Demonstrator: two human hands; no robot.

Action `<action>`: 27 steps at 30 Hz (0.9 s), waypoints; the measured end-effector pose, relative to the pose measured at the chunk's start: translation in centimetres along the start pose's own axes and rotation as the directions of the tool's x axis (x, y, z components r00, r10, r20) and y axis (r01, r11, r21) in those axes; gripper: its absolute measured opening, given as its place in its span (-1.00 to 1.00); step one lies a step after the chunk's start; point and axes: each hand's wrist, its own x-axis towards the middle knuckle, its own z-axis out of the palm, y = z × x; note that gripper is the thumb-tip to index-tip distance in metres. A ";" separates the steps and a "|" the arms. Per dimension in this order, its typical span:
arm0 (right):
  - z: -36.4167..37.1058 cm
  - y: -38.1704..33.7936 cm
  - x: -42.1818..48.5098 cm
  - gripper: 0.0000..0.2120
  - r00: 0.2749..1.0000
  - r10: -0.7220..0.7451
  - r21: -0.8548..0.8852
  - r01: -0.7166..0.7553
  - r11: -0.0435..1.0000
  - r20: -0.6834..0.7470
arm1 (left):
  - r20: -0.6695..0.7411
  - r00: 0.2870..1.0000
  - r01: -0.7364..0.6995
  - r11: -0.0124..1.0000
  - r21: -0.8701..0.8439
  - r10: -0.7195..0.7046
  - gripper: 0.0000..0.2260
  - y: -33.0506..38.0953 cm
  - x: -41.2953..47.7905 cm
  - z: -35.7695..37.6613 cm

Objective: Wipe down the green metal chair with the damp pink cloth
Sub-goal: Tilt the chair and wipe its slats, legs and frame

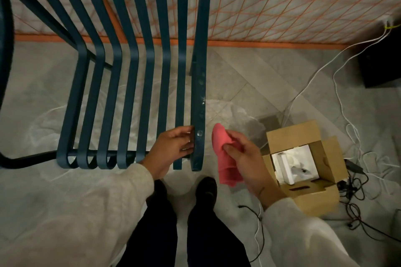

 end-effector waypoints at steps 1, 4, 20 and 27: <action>-0.3 -0.8 0.6 -0.65 1.000 -0.022 -0.015 0.023 1.000 0.006 | -0.010 1.000 -0.010 1.000 -0.017 0.010 -0.74 0.2 0.2 0.1; -0.9 -4.2 3.3 -0.61 0.990 -0.137 -0.097 0.139 0.985 0.034 | -0.034 0.998 -0.049 0.998 -0.036 0.048 -0.71 1.1 1.0 0.2; 2.3 -14.4 14.2 -0.47 0.808 -0.499 -0.810 0.502 0.302 0.314 | 0.018 1.000 -0.004 0.994 -0.109 0.006 -0.63 2.2 2.6 -0.7; 1.9 -8.7 7.7 -0.46 0.766 -0.473 -0.756 0.596 0.269 0.436 | -0.003 1.000 -0.002 0.998 -0.062 0.002 -0.59 2.1 2.5 -0.4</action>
